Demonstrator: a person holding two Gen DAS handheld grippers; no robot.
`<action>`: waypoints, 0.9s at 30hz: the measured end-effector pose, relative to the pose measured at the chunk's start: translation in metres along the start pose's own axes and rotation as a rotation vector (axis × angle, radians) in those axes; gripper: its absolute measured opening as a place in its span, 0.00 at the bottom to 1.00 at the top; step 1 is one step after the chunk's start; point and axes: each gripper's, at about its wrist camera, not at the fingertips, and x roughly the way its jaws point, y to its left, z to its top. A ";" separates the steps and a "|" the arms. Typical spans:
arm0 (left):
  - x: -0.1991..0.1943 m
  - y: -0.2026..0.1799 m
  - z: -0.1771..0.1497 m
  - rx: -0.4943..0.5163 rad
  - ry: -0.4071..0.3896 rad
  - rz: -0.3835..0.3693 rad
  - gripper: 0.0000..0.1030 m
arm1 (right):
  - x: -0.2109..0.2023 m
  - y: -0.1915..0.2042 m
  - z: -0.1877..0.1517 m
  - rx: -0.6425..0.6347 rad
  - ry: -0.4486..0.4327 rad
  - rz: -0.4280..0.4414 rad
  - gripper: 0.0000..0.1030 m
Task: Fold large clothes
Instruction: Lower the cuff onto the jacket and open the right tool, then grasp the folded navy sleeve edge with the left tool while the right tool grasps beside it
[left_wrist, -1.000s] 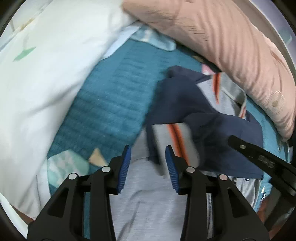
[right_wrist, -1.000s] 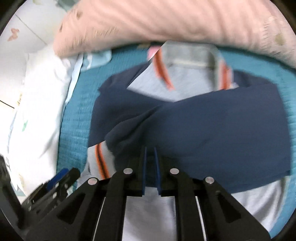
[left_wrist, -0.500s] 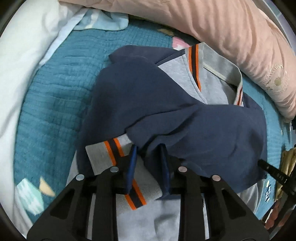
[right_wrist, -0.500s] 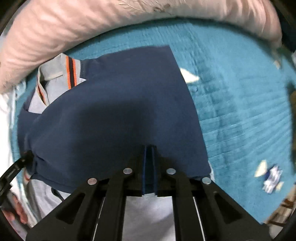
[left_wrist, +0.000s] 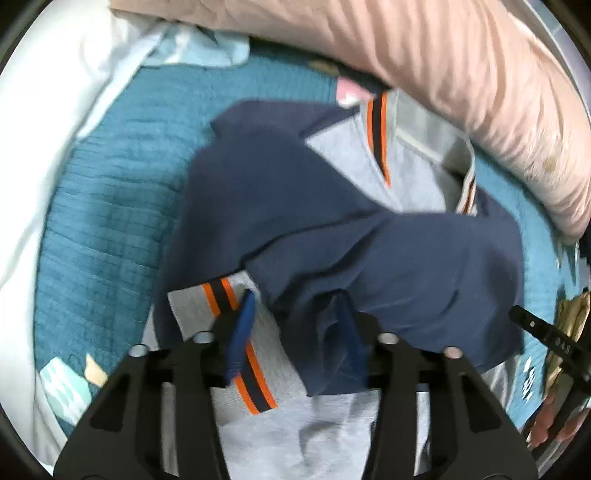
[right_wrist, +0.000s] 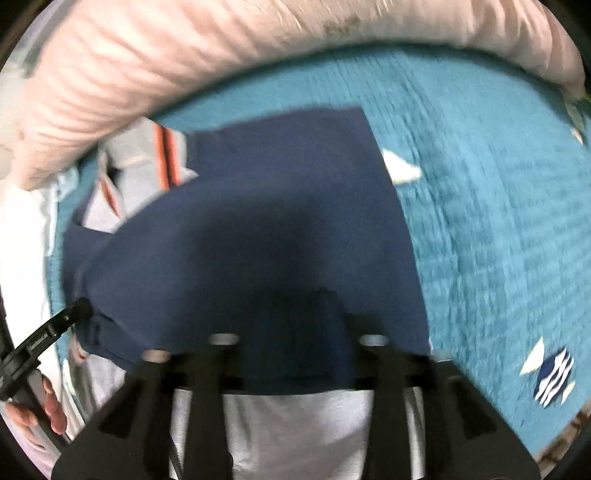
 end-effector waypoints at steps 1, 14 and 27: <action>-0.004 -0.001 0.002 0.006 -0.011 -0.007 0.53 | -0.006 -0.001 0.001 -0.004 -0.016 -0.004 0.54; -0.015 0.010 0.038 0.024 -0.032 0.042 0.73 | -0.024 -0.017 0.054 -0.007 -0.074 -0.055 0.58; 0.008 0.032 0.087 0.019 -0.019 0.077 0.73 | 0.024 -0.014 0.111 -0.040 -0.019 -0.065 0.58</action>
